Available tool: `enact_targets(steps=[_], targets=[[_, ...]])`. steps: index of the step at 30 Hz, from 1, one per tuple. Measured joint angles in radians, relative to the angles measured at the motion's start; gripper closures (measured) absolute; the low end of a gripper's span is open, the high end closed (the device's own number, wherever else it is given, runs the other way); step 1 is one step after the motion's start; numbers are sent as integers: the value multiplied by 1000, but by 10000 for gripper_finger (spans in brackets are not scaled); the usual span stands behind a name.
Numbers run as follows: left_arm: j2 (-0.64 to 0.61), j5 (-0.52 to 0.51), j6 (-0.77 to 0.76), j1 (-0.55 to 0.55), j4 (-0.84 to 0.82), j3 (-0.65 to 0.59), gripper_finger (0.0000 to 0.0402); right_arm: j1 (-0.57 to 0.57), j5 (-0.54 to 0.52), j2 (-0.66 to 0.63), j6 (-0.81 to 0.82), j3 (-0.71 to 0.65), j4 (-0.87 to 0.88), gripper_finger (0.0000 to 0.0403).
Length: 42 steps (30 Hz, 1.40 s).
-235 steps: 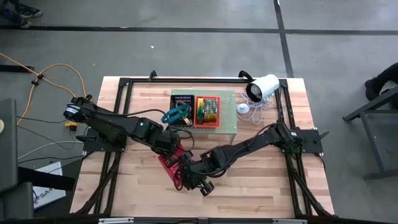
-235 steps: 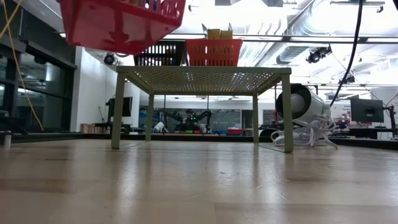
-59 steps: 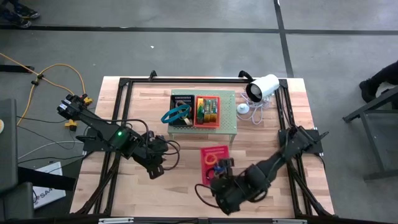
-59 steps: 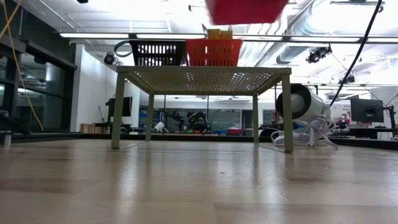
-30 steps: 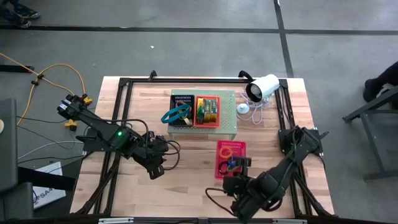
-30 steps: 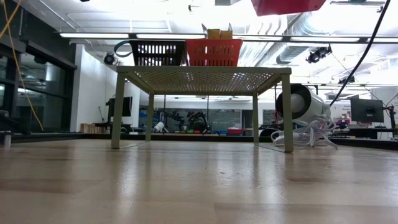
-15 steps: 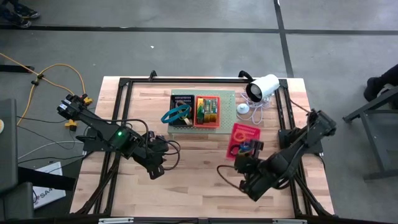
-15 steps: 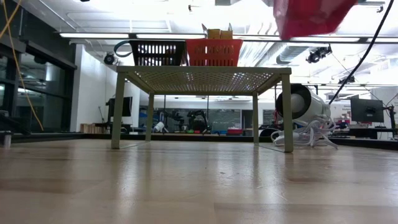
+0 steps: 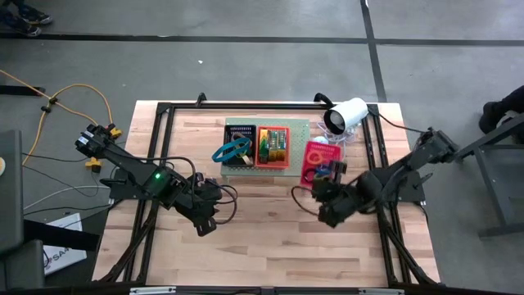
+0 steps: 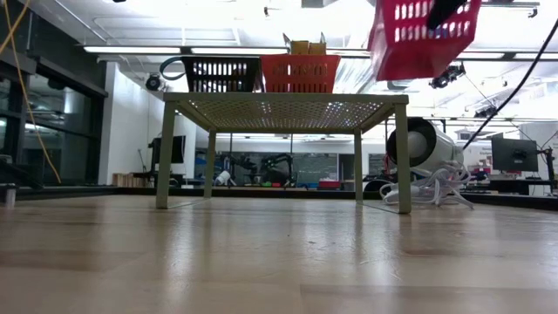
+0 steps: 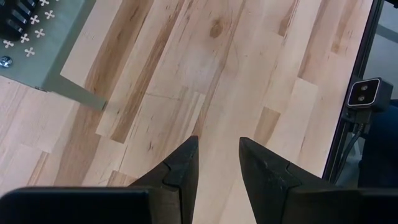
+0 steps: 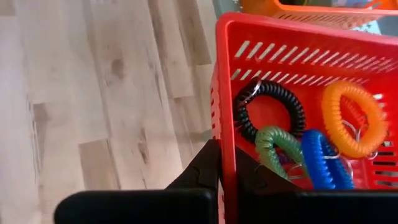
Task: Pick & Place Office Desk Supplies
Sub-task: Put the red bin with spring keychains on the shelf
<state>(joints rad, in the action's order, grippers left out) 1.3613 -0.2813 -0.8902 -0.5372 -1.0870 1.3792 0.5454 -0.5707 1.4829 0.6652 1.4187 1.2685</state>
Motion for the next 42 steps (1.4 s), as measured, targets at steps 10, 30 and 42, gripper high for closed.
enact_targets(steps=[10,30,42], targets=[[0,0,0,0,0,0,291,-217,99,-154,-334,-226,-245,400],[0,0,0,0,0,0,291,-439,291,-206,-632,-306,-444,400],[0,0,0,0,0,0,291,-443,317,-156,-627,-305,-473,400]])
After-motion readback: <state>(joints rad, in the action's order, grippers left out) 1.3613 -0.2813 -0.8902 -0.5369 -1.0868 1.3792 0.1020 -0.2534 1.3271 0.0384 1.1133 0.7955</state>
